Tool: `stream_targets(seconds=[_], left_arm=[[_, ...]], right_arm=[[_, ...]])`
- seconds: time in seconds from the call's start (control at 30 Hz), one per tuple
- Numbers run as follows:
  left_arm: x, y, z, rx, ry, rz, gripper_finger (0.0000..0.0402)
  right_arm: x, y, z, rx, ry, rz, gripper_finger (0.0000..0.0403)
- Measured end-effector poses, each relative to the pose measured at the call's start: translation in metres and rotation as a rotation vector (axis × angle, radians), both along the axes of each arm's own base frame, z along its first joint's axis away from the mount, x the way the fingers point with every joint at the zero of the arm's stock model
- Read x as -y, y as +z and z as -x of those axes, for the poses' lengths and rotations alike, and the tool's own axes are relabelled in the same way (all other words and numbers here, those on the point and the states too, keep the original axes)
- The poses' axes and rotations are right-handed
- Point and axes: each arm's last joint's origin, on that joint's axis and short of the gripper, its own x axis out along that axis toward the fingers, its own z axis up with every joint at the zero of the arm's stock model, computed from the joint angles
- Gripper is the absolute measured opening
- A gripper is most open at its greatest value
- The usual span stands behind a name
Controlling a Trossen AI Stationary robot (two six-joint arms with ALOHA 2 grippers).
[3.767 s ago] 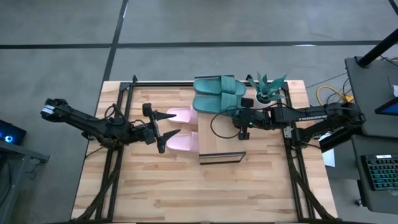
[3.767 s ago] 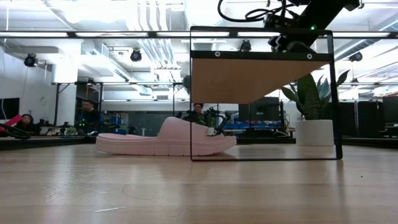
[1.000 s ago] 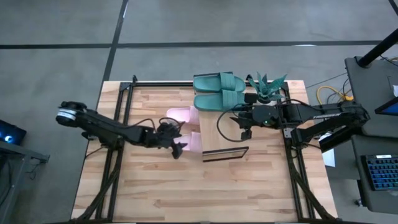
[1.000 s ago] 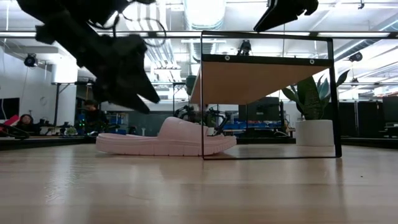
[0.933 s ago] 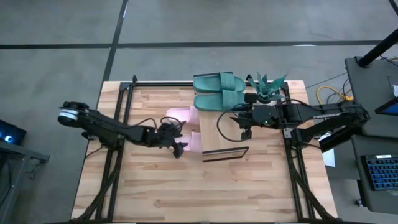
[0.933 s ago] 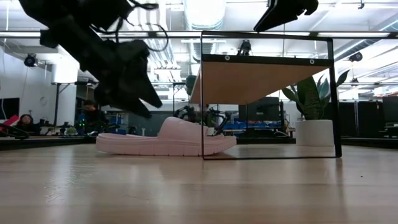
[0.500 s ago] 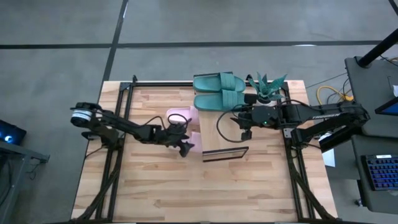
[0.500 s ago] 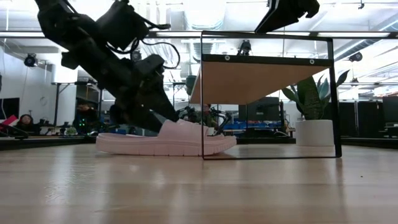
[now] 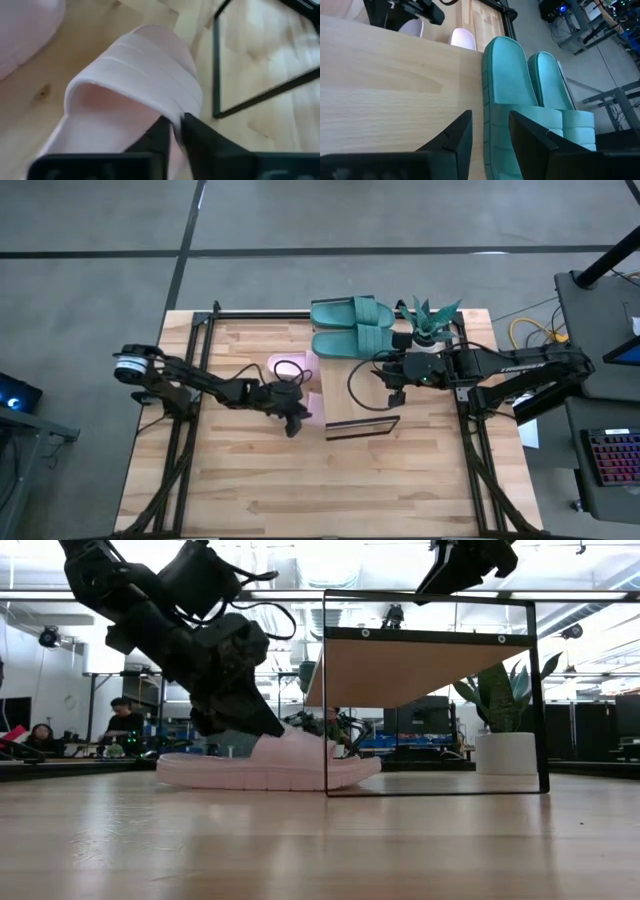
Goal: Pick and place slides into the shelf
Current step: Put the bottom pink slide on the shelf
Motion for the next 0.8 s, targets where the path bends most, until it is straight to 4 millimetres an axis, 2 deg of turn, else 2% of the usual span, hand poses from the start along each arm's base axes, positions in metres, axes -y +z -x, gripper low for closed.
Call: stream_targets(seconds=[0.17,0.33,0.5,0.67,0.8], left_arm=[[0.001,0.004,0.003,-0.001,-0.041,0.005,0.0008],[0.000,0.021,0.020,-0.053,-0.041,0.001,0.0002],[-0.002,0.051,0.048,-0.054,-0.019,-0.013,0.0001],[-0.003,0.092,0.075,0.097,0.015,-0.031,0.0001],[-0.005,0.116,0.097,0.224,0.039,-0.043,0.0000]], right_arm=[[0.000,0.000,0.000,-0.003,-0.001,-0.001,0.0112],[0.000,-0.001,0.001,-0.009,0.000,-0.001,0.0107],[0.000,-0.001,0.001,-0.008,-0.007,-0.009,0.0104],[0.000,0.000,0.000,0.012,-0.006,-0.011,0.0103],[0.000,0.001,-0.001,0.021,-0.006,-0.012,0.0101]])
